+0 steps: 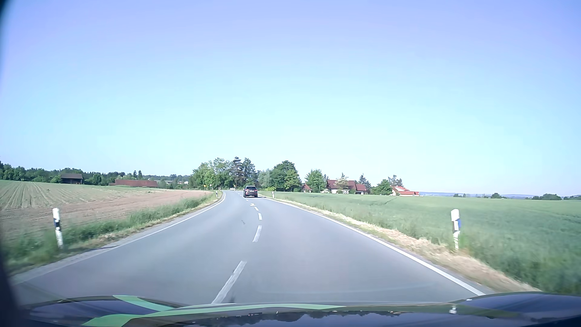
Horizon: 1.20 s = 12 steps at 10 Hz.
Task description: Follow the waypoints while adhering to traffic rules and regulations
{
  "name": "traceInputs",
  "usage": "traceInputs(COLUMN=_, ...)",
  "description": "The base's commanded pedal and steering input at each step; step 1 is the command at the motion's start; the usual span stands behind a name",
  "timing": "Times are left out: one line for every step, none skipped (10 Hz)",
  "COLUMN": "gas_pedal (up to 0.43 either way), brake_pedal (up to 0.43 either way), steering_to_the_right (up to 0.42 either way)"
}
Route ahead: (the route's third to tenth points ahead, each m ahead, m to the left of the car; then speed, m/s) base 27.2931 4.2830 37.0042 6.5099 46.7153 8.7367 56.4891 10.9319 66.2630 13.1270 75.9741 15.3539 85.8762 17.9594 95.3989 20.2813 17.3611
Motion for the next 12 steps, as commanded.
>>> traceInputs(gas_pedal=0.197, brake_pedal=0.000, steering_to_the_right=-0.052)
traceInputs(gas_pedal=0.189, brake_pedal=0.000, steering_to_the_right=-0.049)
traceInputs(gas_pedal=0.189, brake_pedal=0.000, steering_to_the_right=-0.046)
traceInputs(gas_pedal=0.177, brake_pedal=0.000, steering_to_the_right=-0.044)
traceInputs(gas_pedal=0.177, brake_pedal=0.000, steering_to_the_right=-0.043)
traceInputs(gas_pedal=0.169, brake_pedal=0.000, steering_to_the_right=-0.041)
traceInputs(gas_pedal=0.169, brake_pedal=0.000, steering_to_the_right=-0.040)
traceInputs(gas_pedal=0.169, brake_pedal=0.000, steering_to_the_right=-0.039)
traceInputs(gas_pedal=0.169, brake_pedal=0.000, steering_to_the_right=-0.038)
traceInputs(gas_pedal=0.177, brake_pedal=0.000, steering_to_the_right=-0.034)
traceInputs(gas_pedal=0.177, brake_pedal=0.000, steering_to_the_right=-0.028)
traceInputs(gas_pedal=0.189, brake_pedal=0.000, steering_to_the_right=-0.025)
